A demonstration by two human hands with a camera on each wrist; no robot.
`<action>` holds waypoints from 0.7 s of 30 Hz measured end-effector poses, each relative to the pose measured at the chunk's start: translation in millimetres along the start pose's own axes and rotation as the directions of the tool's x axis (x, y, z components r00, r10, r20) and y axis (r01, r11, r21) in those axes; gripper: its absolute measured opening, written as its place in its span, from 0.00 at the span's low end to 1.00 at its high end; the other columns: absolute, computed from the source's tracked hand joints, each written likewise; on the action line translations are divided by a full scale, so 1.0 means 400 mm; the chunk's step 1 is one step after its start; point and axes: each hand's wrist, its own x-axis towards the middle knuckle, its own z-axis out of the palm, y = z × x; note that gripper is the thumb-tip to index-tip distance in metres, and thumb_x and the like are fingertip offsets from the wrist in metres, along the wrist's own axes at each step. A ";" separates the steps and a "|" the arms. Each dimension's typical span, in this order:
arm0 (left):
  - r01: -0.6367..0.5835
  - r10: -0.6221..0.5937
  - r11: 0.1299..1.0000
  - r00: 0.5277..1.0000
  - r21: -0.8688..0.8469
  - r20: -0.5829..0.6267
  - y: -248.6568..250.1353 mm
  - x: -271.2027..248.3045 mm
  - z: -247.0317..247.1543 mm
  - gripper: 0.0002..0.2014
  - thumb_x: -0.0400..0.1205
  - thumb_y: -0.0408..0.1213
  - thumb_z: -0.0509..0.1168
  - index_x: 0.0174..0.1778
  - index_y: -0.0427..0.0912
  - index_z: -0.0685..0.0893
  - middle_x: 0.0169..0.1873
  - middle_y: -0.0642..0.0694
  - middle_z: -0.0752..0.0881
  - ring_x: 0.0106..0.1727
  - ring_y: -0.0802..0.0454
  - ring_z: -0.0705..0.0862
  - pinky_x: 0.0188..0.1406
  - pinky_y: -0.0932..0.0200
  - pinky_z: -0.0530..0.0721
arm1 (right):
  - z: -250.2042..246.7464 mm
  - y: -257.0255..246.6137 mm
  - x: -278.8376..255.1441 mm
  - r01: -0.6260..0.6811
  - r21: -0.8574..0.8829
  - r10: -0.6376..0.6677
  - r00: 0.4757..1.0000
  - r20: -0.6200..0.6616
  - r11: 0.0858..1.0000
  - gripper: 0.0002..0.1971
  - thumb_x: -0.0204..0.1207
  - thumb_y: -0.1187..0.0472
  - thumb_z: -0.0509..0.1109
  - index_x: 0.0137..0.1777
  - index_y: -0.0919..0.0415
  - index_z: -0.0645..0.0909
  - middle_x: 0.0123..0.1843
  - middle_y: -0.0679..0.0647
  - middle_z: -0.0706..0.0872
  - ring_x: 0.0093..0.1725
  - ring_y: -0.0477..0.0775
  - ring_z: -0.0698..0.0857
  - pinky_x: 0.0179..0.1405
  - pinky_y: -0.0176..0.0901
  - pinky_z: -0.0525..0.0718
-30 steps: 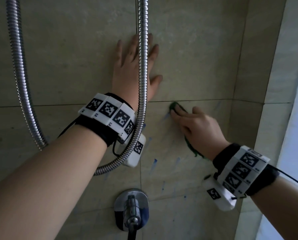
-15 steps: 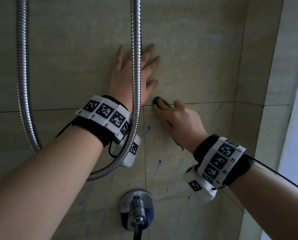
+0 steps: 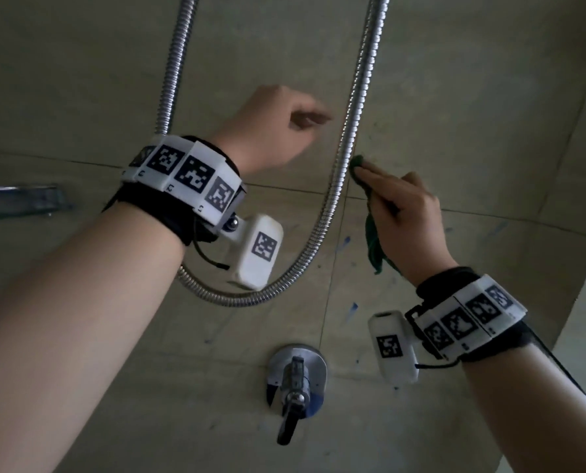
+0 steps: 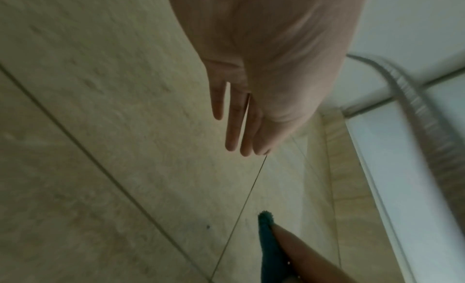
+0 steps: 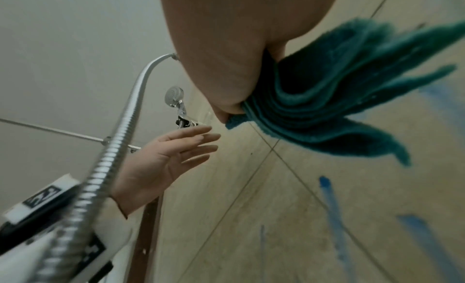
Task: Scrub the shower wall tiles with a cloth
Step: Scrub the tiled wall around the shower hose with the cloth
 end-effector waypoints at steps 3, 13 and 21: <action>0.046 -0.052 0.992 0.997 -0.118 -0.050 0.023 -0.024 -0.047 0.14 0.82 0.32 0.67 0.63 0.44 0.84 0.54 0.55 0.85 0.52 0.64 0.84 0.53 0.82 0.75 | 0.011 -0.009 0.008 -0.001 0.075 0.009 0.995 -0.098 0.997 0.17 0.78 0.69 0.62 0.64 0.63 0.85 0.62 0.42 0.82 0.40 0.46 0.73 0.43 0.25 0.75; -0.076 0.030 0.945 0.989 -0.318 -0.145 0.193 -0.092 -0.023 0.07 0.79 0.37 0.68 0.51 0.44 0.86 0.44 0.41 0.89 0.41 0.47 0.87 0.48 0.49 0.87 | -0.047 0.008 -0.038 -0.102 0.130 0.125 0.975 -0.182 0.986 0.17 0.78 0.73 0.62 0.65 0.66 0.83 0.46 0.30 0.74 0.40 0.60 0.78 0.45 0.17 0.71; -0.006 0.015 0.963 0.999 -0.268 0.032 0.243 -0.081 0.148 0.17 0.82 0.38 0.68 0.67 0.45 0.81 0.55 0.50 0.85 0.51 0.59 0.84 0.46 0.74 0.79 | -0.160 0.045 -0.080 -0.357 0.129 0.369 0.925 -0.090 0.925 0.21 0.81 0.68 0.63 0.73 0.55 0.77 0.60 0.51 0.86 0.57 0.56 0.85 0.60 0.45 0.81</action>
